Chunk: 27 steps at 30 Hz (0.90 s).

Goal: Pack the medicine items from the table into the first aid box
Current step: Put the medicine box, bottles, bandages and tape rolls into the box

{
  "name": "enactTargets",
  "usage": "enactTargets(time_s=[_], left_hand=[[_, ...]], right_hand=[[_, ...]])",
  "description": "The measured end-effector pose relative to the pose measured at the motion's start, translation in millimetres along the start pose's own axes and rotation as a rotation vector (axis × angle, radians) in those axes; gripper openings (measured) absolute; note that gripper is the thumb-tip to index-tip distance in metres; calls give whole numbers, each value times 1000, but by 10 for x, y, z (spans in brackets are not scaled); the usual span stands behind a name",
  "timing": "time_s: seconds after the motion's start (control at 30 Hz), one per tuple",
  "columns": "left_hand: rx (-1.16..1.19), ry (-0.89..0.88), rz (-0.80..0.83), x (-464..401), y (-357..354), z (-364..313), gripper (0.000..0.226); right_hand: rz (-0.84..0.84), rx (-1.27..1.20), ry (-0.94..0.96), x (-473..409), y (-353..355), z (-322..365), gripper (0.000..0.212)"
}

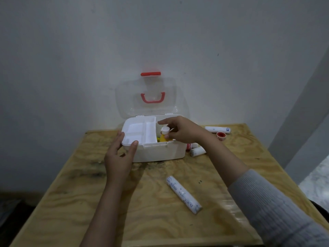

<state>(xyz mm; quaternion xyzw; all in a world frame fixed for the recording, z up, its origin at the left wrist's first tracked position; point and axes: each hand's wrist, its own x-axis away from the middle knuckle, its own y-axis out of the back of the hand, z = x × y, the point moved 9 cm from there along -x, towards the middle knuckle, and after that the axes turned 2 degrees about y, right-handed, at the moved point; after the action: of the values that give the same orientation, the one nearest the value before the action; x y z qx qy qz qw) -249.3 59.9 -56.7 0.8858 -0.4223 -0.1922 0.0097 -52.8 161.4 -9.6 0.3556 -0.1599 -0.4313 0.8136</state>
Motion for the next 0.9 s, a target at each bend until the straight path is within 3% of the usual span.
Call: enactTargets(time_s=[0.2,0.37,0.53,0.9], left_hand=[[6,-8,0,3,-13,-19,56],[27,-6,0,3,-11,3,56],[36,-9,1,10,-7,0,57],[21,-13,1,18,-8,-23,56]], right_hand=[[-213,-266,52,242,496,-112,36],[-432,-114,-160,473,984,-668,24],[-309,-29,-436,488,689,-1075,16],[-398,82,-450,333,388,-1045,11]])
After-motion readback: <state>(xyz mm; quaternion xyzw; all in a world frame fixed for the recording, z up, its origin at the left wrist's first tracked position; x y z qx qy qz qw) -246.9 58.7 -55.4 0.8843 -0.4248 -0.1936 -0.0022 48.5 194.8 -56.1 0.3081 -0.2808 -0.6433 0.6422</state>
